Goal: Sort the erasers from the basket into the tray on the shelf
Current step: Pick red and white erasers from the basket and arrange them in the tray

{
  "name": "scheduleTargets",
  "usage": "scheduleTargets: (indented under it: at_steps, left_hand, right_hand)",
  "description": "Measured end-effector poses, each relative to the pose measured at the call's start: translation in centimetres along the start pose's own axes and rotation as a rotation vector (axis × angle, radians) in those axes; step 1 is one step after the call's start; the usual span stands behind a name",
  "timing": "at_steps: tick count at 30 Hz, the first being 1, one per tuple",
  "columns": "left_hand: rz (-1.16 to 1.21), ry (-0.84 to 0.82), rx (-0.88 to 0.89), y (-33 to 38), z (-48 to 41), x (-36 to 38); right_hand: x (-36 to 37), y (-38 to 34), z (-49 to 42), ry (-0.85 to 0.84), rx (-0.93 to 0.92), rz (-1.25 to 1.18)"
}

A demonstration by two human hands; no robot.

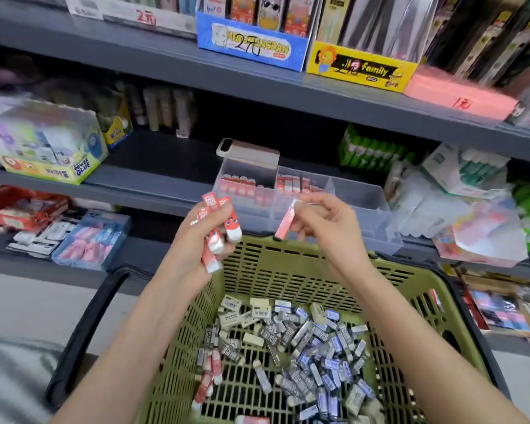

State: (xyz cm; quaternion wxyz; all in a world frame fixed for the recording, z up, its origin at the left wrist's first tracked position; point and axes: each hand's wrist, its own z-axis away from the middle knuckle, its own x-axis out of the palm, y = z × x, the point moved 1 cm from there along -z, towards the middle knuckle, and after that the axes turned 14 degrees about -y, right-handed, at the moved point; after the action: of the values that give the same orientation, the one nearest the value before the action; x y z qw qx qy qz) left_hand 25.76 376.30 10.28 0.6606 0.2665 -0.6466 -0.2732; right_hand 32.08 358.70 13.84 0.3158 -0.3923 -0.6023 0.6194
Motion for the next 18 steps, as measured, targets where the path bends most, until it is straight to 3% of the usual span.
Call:
scheduleTargets:
  at_steps: [4,9,14,18]
  left_hand:
    - [-0.194,0.052,0.157,2.7,-3.0,0.2]
    - [-0.255,0.128,0.323,4.3,-5.9,0.2]
    - [-0.258,0.098,0.256,4.3,-7.5,-0.4]
    - [-0.262,0.059,0.202,3.8,-7.8,-1.3]
  right_hand:
    - [0.7,-1.1,-5.4,0.151,-0.145,0.273]
    - [0.7,0.3,-12.4,0.255,0.023,0.829]
    - [0.5,1.1,-16.2,-0.008,0.231,1.161]
    - [0.6,1.0,-17.5,-0.21,0.209,1.452]
